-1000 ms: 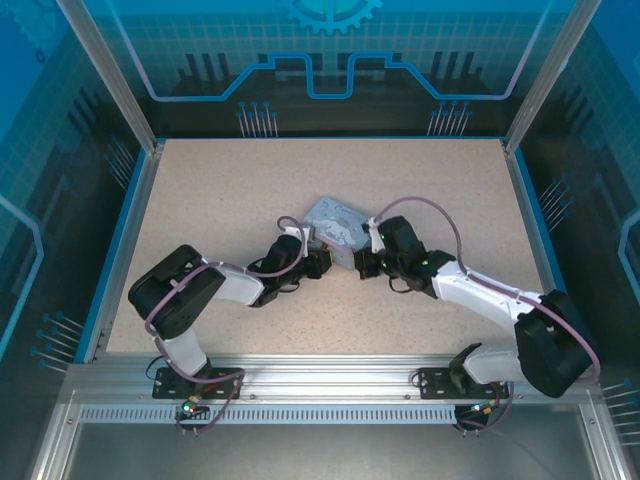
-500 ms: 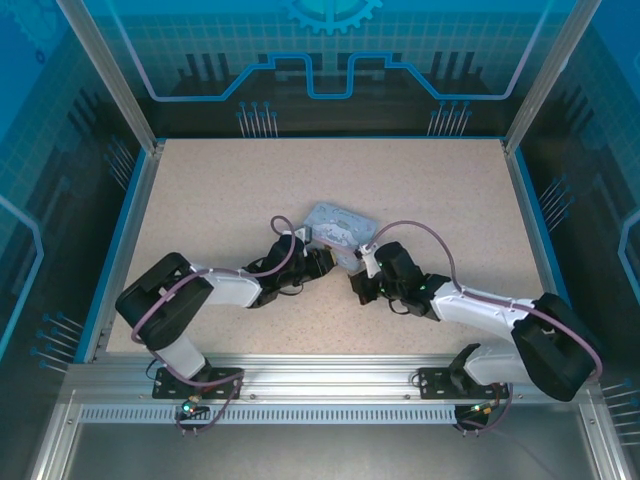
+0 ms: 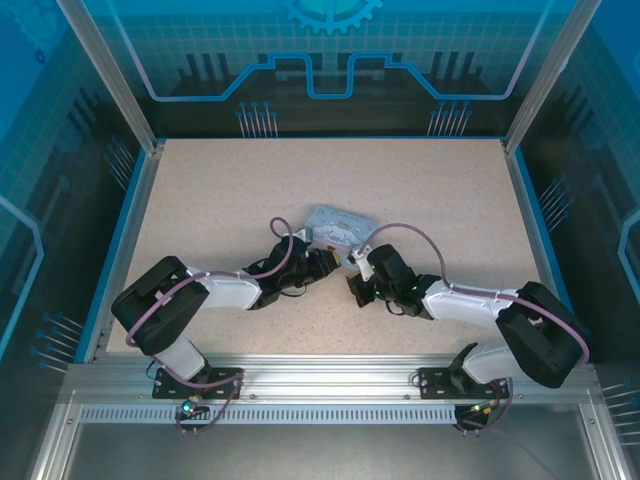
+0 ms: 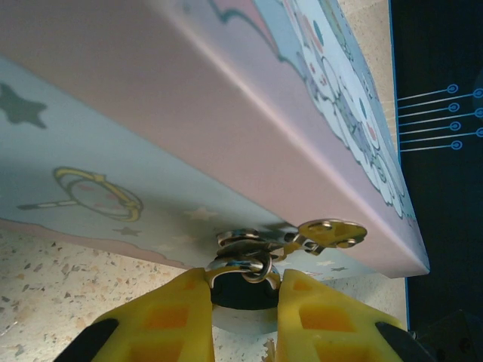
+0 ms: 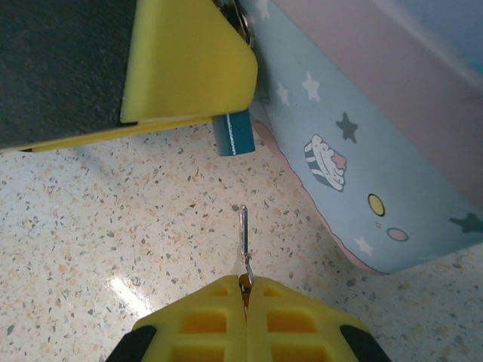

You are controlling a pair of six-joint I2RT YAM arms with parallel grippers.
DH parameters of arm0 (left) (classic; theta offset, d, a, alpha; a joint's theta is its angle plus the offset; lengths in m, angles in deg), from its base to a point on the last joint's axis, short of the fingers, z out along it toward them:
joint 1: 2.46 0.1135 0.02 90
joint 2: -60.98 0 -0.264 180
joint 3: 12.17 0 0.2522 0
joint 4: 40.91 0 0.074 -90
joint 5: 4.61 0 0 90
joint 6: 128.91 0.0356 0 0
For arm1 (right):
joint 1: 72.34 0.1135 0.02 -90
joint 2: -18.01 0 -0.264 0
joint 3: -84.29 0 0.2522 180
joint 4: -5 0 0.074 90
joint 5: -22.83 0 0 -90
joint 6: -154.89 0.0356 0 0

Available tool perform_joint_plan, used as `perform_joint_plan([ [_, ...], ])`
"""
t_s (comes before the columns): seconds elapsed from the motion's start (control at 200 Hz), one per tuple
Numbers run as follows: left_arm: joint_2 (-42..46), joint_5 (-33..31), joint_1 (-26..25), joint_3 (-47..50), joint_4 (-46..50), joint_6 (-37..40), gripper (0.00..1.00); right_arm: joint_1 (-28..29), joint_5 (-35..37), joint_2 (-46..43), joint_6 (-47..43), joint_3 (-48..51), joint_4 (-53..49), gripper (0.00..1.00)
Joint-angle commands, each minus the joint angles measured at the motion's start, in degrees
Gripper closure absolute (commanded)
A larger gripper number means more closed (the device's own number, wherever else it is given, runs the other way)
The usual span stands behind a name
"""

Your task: Unlock the padlock with the key

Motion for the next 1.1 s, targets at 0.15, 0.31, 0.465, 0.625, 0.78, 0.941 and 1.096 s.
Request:
perform_joint_plan([
  [0.15, 2.5, 0.8, -0.7, -1.6, -1.0, -1.9, 0.99, 1.4, 2.6, 1.5, -1.6, -3.1, 0.3, 1.0],
  [0.31, 2.8, 0.4, -1.1, -1.6, -1.0, -1.7, 0.99, 2.1, 2.9, 3.1, -2.1, -4.3, 0.3, 1.0],
  [0.465, 2.7, 0.4, -1.2, -1.6, -1.0, -1.7, 1.0, 2.3, 3.6, 3.8, -1.9, -4.6, 0.6, 1.0],
  [0.625, 2.7, 0.4, -1.3, -1.6, -0.9, -1.8, 1.0, 2.3, 4.2, 2.8, -1.7, -3.5, 2.2, 1.0],
  [0.78, 2.7, 0.5, -1.4, -1.7, -0.6, -1.9, 1.0, 2.3, 5.2, 0.7, -1.8, -1.9, 4.4, 1.0],
  [0.941, 2.8, 0.5, -1.4, -1.8, -0.4, -1.9, 1.0, 2.3, 5.0, -1.3, -2.4, -0.4, 5.6, 1.0],
  [1.096, 2.8, 0.7, -1.4, -2.0, -0.4, -2.2, 1.0, 2.2, 4.3, -1.0, -2.4, -0.3, 5.2, 1.0],
])
